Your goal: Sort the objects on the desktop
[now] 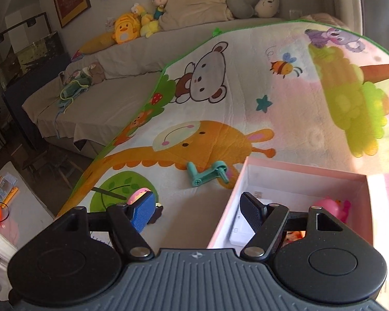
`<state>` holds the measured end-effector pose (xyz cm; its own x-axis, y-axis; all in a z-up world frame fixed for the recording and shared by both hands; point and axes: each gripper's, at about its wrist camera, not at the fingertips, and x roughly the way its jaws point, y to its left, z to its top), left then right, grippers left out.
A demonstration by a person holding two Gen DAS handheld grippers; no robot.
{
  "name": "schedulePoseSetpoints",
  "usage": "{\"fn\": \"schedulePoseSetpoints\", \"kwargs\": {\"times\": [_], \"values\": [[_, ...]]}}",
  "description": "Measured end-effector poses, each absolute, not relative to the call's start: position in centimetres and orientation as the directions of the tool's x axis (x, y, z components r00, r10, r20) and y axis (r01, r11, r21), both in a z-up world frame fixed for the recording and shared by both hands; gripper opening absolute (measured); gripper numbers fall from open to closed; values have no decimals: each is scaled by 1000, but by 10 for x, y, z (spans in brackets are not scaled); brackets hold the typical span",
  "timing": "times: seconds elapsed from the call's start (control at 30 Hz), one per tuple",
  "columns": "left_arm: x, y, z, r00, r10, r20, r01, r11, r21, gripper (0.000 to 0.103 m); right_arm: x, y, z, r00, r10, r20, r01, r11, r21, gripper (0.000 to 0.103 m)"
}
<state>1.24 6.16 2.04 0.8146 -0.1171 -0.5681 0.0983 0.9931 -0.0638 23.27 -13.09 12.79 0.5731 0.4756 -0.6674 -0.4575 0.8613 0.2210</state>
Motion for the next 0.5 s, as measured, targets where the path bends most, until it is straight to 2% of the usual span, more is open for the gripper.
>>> {"fn": "schedulePoseSetpoints", "kwargs": {"times": [0.1, 0.13, 0.2, 0.27, 0.47, 0.5], "values": [[8, 79, 23, 822, -100, -561, 57, 994, -93, 102, 274, -82, 111, 506, 443, -740, -458, 865, 205, 81], [7, 85, 23, 826, -99, -554, 44, 993, -113, 102, 287, -65, 103, 512, 405, -758, -456, 876, 159, 84], [6, 93, 22, 835, -106, -539, 22, 987, -160, 103, 314, -34, 84, 544, 315, -778, -460, 887, 38, 85], [5, 98, 18, 838, -121, -532, 13, 979, -201, 102, 341, -12, 65, 540, 252, -803, -449, 893, -21, 85], [4, 102, 13, 840, -164, -517, 37, 968, -247, 103, 391, -4, 27, 470, 176, -865, -364, 931, -9, 84], [5, 102, 12, 838, -164, -520, 35, 968, -249, 103, 393, -6, 26, 451, 185, -873, -353, 936, 16, 79]]}}
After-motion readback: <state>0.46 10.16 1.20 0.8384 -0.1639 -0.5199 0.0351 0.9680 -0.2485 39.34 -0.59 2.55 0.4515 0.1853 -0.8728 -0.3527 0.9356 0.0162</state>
